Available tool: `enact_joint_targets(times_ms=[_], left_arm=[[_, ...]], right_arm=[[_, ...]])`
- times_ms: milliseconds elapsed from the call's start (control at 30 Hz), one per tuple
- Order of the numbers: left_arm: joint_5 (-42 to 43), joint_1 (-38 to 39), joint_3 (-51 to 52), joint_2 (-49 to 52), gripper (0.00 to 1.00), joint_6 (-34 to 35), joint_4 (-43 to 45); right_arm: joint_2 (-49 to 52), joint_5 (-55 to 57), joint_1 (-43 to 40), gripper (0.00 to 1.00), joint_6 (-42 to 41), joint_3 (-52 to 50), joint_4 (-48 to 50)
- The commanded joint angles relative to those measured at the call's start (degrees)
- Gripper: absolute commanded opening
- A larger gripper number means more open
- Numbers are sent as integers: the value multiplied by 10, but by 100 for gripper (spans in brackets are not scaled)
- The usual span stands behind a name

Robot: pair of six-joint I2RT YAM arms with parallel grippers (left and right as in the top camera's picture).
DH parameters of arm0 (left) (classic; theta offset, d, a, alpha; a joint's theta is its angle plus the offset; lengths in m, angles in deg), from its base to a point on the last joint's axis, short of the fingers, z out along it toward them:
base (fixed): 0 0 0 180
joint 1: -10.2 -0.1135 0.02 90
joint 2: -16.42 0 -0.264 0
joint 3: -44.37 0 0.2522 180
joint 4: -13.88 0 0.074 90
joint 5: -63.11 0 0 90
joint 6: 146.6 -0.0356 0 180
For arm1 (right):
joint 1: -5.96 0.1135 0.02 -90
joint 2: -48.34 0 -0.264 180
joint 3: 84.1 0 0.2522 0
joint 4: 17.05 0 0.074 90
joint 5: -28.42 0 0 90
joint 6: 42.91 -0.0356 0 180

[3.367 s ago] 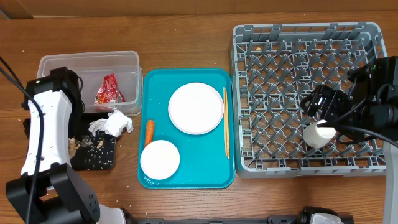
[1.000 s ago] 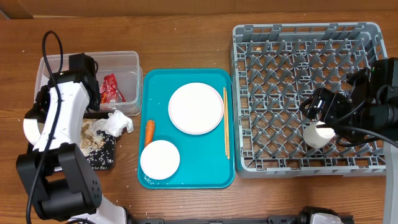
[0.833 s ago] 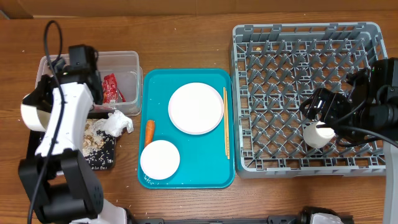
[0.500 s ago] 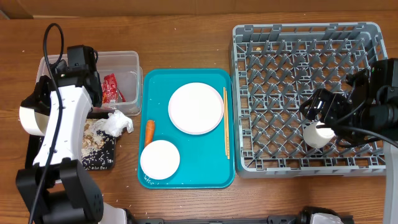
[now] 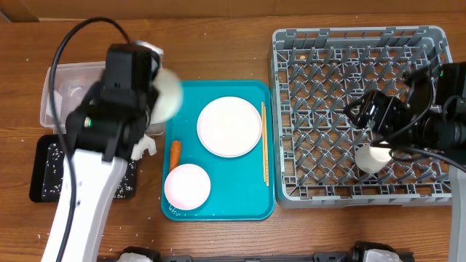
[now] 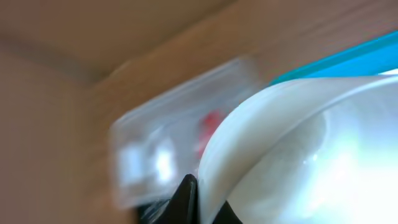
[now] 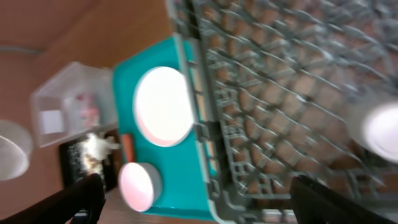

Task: Sort waste into correct bins and load items into the dishwasher
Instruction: 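Carry the empty bowl back and set it on the white plate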

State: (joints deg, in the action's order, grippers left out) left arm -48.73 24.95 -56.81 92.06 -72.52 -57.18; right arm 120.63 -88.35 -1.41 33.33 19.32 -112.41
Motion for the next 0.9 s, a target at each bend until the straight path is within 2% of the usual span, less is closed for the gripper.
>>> enact_joint_targets(times_ms=[0,33,100,300,533,567,600,633,667,733,767,800,833,867], left_arm=[[203,42,-9,-8,15,58,1],[229,53,-9,-8,18,58,3],[295,72,-9,-8,4,56,5],[413,77,-9,-8,4,57,21],[395,77,-9,-7,3,83,24],[401,77,-9,-7,15,82,24],[415,77,-9,-7,39,82,24],[431,77,-9,-7,77,82,19],[436,77,-9,-7,87,78,18],[409,76,-7,-2,74,82,13],[392,75,-7,3,73,92,7],[370,73,-7,13,95,110,-2],[357,72,-7,23,100,123,-11],[346,71,-7,37,100,133,-21]], right_arm=[[-2,-66,20,95,7,4,28],[-2,-65,30,94,7,4,38],[-2,-64,51,93,7,4,53],[-2,-23,110,90,7,4,76],[-2,49,132,92,0,4,68],[-1,47,132,92,0,4,64],[0,47,133,92,1,3,59],[3,47,135,92,1,3,54],[7,51,138,91,1,3,49],[17,66,141,91,1,3,39],[23,79,141,91,1,3,34],[31,93,141,89,0,3,27],[39,100,141,87,-2,3,22],[47,102,141,84,-10,3,18]])
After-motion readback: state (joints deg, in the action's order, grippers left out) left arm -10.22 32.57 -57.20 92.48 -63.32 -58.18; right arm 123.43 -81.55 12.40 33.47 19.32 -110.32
